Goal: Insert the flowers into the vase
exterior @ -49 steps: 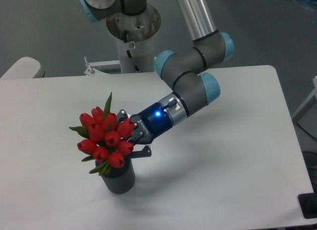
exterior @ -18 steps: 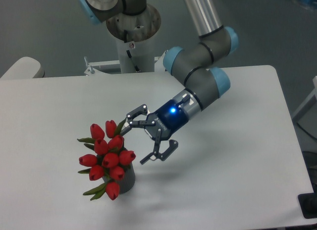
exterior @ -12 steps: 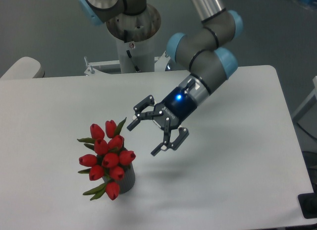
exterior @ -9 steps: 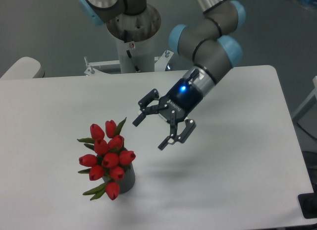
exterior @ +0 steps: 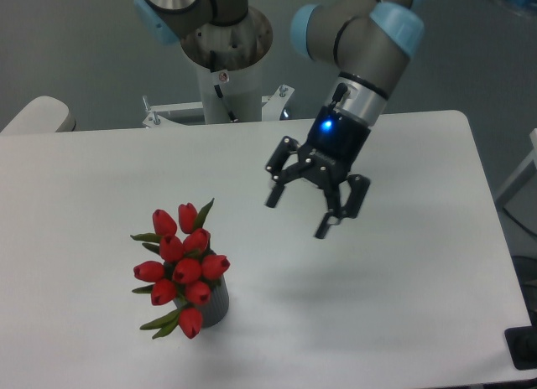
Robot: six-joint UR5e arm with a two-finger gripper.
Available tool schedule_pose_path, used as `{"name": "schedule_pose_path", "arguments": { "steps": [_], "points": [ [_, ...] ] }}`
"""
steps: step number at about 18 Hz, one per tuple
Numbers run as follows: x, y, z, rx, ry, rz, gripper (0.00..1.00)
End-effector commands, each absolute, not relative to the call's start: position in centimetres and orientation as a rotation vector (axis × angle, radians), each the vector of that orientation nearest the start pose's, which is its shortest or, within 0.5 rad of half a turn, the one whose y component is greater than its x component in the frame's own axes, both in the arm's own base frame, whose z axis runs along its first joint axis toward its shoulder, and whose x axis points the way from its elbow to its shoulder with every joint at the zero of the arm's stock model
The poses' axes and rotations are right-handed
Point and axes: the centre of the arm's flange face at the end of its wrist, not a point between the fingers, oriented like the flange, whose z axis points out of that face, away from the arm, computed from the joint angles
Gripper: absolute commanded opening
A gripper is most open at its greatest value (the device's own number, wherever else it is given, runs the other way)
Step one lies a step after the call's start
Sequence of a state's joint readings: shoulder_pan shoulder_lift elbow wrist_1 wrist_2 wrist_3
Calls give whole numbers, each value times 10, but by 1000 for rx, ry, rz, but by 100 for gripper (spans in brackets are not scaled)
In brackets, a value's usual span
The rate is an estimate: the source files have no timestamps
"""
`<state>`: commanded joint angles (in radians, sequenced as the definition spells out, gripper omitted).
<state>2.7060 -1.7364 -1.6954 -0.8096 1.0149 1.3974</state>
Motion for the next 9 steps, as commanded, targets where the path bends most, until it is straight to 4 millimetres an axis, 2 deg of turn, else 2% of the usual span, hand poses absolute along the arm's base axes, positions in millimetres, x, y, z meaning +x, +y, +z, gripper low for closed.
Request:
{"name": "schedule_pose_path", "arguments": {
  "steps": [2, 5, 7, 9],
  "points": [
    [-451, 414, 456, -2499, 498, 413, 100],
    [-468, 420, 469, -2631, 521, 468, 100],
    [-484, 425, 476, -2693, 585, 493, 100],
    [-499, 427, 482, -2722, 720, 506, 100]
  ]
}}
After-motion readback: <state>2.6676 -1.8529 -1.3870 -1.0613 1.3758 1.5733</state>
